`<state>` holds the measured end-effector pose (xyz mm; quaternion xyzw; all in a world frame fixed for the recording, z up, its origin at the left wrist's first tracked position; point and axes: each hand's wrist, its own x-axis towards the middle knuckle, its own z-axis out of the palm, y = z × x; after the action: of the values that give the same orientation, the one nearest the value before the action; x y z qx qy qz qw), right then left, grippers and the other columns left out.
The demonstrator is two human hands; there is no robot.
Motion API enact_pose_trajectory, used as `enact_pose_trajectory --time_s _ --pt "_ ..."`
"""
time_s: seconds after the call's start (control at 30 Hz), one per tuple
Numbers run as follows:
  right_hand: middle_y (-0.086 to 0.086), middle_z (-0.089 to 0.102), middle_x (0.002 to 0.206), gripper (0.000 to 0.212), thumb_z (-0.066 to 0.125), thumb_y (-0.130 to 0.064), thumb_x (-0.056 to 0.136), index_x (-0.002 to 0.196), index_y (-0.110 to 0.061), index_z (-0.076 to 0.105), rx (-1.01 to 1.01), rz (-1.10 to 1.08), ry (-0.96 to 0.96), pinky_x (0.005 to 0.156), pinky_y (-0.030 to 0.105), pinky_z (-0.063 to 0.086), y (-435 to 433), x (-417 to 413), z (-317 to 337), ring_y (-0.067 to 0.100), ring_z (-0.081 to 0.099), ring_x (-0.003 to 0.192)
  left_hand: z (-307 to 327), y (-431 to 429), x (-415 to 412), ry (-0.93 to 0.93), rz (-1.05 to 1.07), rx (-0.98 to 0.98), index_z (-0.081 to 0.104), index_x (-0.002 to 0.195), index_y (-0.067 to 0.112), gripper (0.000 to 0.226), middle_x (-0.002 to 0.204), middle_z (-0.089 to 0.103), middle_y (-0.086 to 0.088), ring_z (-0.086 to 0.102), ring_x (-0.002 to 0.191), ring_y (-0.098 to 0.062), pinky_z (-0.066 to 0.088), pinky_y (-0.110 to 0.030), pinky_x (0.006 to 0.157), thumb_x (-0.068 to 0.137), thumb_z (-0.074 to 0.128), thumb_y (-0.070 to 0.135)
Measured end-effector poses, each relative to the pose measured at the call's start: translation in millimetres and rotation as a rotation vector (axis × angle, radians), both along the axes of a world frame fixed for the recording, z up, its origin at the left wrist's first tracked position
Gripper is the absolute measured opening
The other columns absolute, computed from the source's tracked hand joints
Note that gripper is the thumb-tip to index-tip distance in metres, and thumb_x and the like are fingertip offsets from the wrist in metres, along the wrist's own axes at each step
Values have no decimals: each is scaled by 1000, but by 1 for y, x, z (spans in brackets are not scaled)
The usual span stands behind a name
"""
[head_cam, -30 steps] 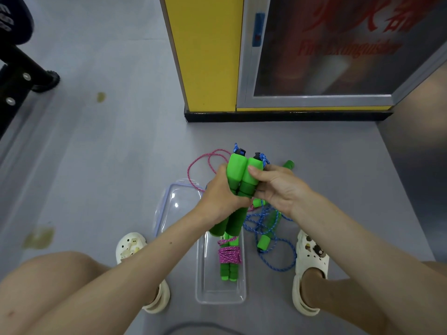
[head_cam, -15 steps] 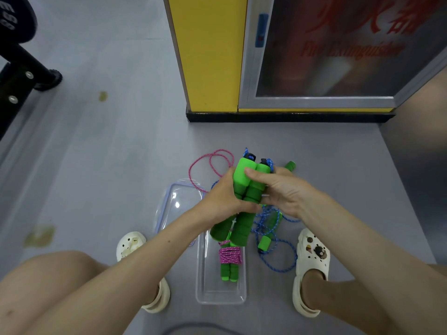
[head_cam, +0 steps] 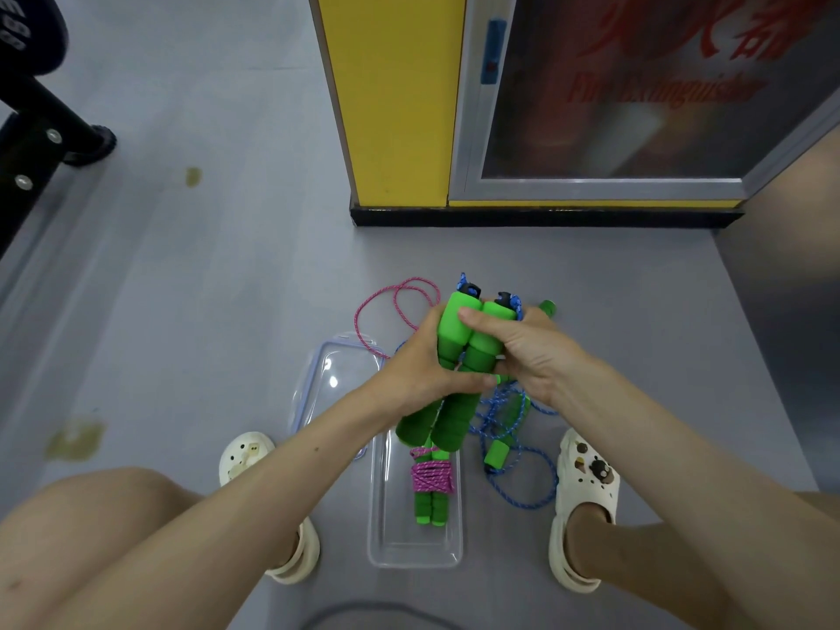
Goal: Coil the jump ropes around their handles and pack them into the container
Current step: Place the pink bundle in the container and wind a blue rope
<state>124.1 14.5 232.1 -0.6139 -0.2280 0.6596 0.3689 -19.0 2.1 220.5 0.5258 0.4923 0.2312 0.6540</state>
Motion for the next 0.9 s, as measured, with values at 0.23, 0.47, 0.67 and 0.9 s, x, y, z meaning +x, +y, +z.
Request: enact_pose_trajectory --time_s 0.23,0.47,0.67,0.9 --pt "17 70 98 29 77 -15 76 97 -3 61 -1 -126 34 74 45 58 5 2 4 30 69 89 -6 -4 6 215 66 104 47 122 22 74 103 66 3 66 92 -15 56 -39 85 62 88 35" --pt "14 71 101 55 61 -49 80 109 -2 63 41 -100 161 85 40 55 8 3 7 24 69 95 12 0 0 -56 23 -97 57 112 8 45 87 70 -4 68 72 -15 59 -29 71 73 78 0" --pt "11 69 84 43 34 -37 101 89 -10 65 -47 -254 295 81 38 50 15 7 2 23 63 83 19 -1 -6 -155 -54 -239 66 92 10 20 79 70 -9 68 66 -22 59 -34 65 75 73 2" --pt "13 69 82 39 39 -34 97 88 -7 66 -109 -213 424 97 45 44 15 7 2 28 61 85 28 -2 -12 -323 -84 -380 70 86 7 13 76 70 -11 69 66 -22 57 -32 60 73 66 6"
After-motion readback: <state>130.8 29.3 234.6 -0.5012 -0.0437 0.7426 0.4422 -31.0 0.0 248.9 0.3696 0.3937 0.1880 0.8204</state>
